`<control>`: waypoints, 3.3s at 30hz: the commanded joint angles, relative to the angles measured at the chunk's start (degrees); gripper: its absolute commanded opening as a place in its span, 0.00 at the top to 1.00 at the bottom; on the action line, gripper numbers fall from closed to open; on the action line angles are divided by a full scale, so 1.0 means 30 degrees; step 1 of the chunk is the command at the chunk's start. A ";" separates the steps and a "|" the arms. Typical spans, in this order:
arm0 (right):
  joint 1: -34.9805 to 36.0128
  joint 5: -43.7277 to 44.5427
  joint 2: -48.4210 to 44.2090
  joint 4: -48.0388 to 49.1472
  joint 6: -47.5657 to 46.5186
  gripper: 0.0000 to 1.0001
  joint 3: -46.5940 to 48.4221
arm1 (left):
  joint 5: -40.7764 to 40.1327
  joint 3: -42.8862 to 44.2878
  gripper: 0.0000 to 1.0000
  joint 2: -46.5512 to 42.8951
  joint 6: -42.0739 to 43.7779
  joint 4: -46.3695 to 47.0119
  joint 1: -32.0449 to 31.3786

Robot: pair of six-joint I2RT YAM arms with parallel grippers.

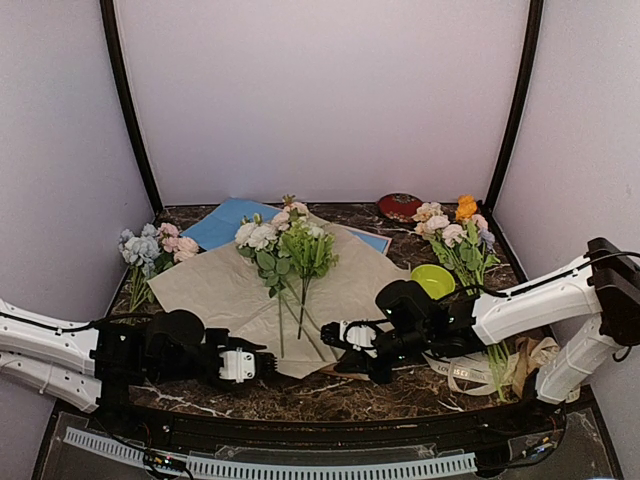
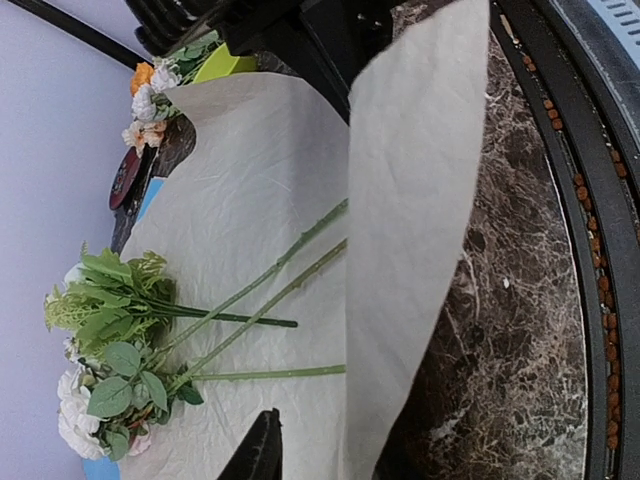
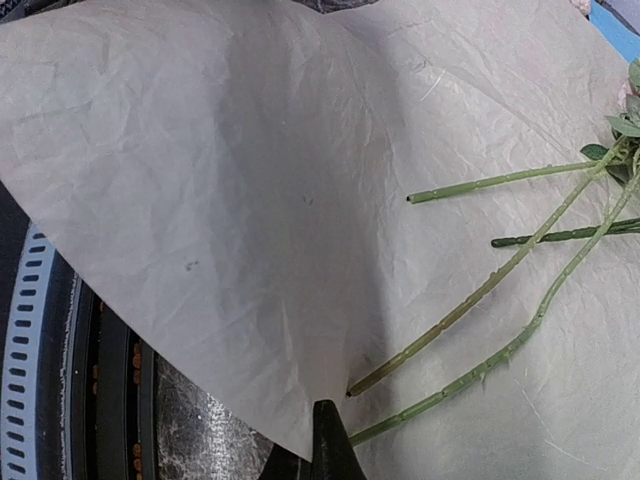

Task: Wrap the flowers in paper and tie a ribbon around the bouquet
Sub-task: Fold the flattened wrapping paper at the center of the board, then press the fold line of the 1/4-folded wrapping paper.

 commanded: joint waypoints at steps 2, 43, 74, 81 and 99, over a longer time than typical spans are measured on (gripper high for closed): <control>-0.0148 -0.0413 -0.0123 0.0243 0.0140 1.00 0.0667 | 0.1592 0.0145 0.81 0.0828 -0.1917 -0.1064 0.0022; -0.2815 -0.2988 0.3159 0.0514 0.4582 1.00 0.0269 | 0.4499 0.3191 1.00 0.4704 -0.8298 -0.3891 0.6731; -0.4868 -0.3997 0.6618 -0.6990 1.0074 1.00 0.5675 | -0.4792 0.6500 0.60 0.3311 -0.8843 -0.5975 0.6312; -0.4858 -0.4061 0.6918 -0.7300 1.0545 1.00 0.6263 | -0.1085 0.5897 0.59 0.6300 -0.8413 -0.3847 0.3691; -0.4843 -0.3251 0.6823 -0.7998 1.0482 1.00 0.6490 | 0.1233 0.7140 0.65 1.1779 -1.8367 -0.9278 0.6028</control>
